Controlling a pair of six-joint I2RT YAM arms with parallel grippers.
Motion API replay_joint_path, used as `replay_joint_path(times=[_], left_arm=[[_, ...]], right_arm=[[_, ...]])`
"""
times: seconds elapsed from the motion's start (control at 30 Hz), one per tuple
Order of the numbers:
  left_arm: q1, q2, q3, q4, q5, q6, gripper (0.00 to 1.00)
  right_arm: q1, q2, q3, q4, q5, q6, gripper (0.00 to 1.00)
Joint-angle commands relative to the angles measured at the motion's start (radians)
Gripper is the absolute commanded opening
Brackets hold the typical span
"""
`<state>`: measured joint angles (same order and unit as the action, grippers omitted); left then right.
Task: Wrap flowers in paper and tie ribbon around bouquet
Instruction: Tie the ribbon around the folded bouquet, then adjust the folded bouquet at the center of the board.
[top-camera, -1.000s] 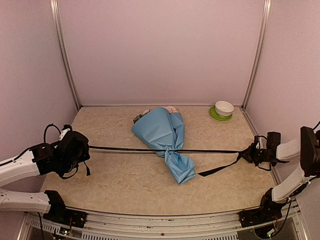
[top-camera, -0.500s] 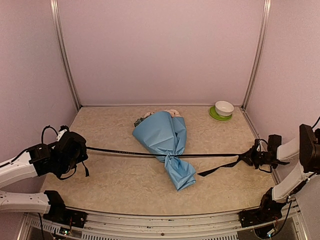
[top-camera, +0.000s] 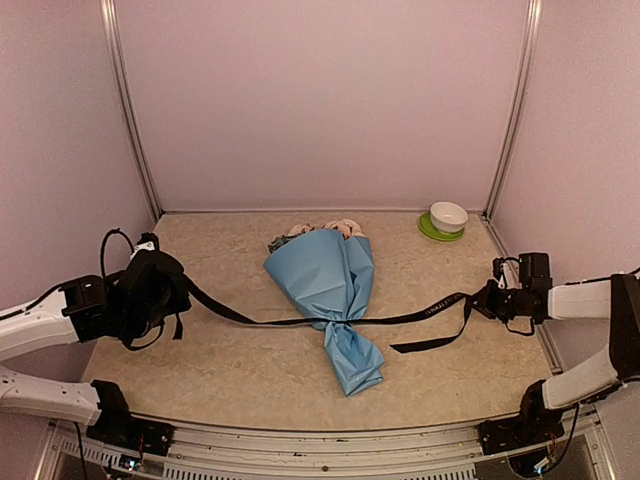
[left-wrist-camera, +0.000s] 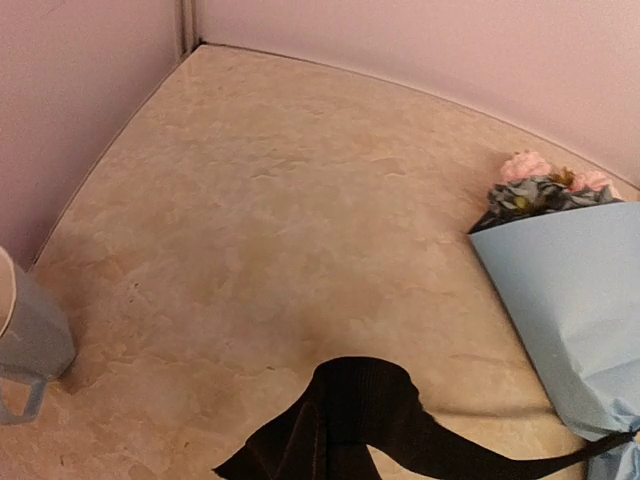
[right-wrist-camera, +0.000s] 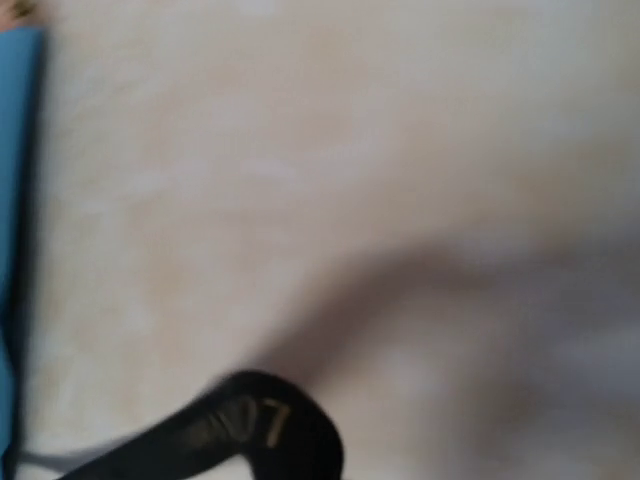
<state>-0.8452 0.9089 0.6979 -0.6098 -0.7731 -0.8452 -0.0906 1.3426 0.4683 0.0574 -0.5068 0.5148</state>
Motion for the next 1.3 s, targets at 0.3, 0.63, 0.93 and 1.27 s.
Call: replay_joint_path(times=[0.3, 0.63, 0.93, 1.27], left_arm=[[-0.235, 0.350, 0.358, 0.164, -0.030, 0.225, 0.00], [-0.294, 0.349, 0.393, 0.210, -0.014, 0.253, 0.00], [-0.388, 0.233, 0.369, 0.390, 0.011, 0.419, 0.00], [-0.553, 0.297, 0.473, 0.471, 0.036, 0.614, 0.00]], right_arm=[[0.592, 0.087, 0.285, -0.253, 0.081, -0.213, 0.00], [0.954, 0.358, 0.383, -0.185, 0.006, -0.234, 0.00], [1.019, 0.229, 0.364, -0.143, -0.114, -0.191, 0.00], [0.664, 0.009, 0.186, -0.461, 0.383, -0.064, 0.00]])
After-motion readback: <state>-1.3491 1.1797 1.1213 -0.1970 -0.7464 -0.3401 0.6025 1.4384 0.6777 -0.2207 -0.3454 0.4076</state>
